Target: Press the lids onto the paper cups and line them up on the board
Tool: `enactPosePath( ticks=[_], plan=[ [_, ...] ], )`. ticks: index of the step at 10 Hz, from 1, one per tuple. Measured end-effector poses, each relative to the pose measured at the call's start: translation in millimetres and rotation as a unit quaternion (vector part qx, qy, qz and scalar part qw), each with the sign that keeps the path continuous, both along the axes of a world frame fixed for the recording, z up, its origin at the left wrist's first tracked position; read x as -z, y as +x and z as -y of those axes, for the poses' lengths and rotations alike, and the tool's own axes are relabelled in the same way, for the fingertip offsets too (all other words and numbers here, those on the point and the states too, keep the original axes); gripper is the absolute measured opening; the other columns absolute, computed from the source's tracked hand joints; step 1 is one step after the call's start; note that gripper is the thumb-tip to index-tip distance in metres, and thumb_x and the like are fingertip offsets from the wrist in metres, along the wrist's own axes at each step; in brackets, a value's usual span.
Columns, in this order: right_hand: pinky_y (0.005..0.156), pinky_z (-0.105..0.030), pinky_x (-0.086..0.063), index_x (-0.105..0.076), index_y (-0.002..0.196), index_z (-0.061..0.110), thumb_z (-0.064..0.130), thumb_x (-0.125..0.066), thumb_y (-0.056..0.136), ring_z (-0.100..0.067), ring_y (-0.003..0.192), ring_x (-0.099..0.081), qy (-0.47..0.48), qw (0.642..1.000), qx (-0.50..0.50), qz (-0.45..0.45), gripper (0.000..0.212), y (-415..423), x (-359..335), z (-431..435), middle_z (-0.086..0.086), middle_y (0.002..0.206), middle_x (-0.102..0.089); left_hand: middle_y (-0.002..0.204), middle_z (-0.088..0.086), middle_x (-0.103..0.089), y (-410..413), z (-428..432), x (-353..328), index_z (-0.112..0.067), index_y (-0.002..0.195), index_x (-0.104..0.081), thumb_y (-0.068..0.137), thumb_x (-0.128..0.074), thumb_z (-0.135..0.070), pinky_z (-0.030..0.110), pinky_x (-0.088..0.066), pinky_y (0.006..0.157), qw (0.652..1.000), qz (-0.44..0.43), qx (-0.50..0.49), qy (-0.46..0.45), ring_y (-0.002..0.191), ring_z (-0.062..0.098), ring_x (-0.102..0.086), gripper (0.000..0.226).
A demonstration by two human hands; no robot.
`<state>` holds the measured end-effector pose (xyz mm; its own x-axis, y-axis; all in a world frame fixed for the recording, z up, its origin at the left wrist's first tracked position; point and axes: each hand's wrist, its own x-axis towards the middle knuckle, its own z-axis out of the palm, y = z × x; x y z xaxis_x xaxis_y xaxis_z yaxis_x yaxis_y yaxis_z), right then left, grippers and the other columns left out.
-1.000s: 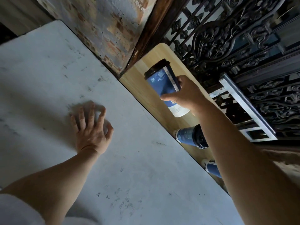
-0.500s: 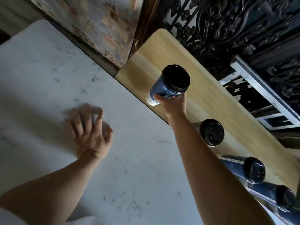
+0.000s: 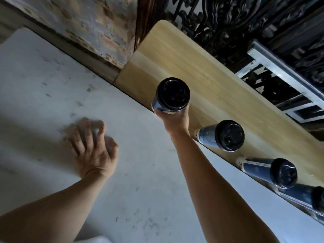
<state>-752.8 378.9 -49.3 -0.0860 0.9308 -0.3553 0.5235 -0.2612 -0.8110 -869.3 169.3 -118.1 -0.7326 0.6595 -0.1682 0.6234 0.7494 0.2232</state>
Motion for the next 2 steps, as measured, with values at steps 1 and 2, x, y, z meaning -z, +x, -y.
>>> enactPosePath(
  ticks=[1,2],
  plan=[
    [0.067,0.005,-0.037,-0.044,0.134,0.022,0.009,-0.085,0.073,0.022,0.083,-0.053,0.012,1.0,-0.001,-0.002,0.075,-2.0,1.8,3.5,0.03,0.096,-0.053,0.165,0.016,-0.022,-1.0,-1.3,-2.1,-0.023,0.154,-0.033,0.083,-0.036,-0.049,0.064,-0.004,0.122,1.0,0.006,0.004,0.006,0.149,0.048,-0.016,0.076],
    [0.075,-0.003,-0.038,-0.042,0.137,0.023,0.012,-0.084,0.074,0.004,0.093,-0.057,0.02,1.0,0.004,0.01,0.077,-1.9,4.2,9.2,0.029,0.1,-0.053,0.166,0.014,-0.02,0.0,-2.1,-3.7,-0.024,0.155,-0.032,0.083,-0.036,-0.048,0.062,-0.003,0.122,1.0,0.002,0.002,0.012,0.149,0.047,-0.016,0.075]
  ],
)
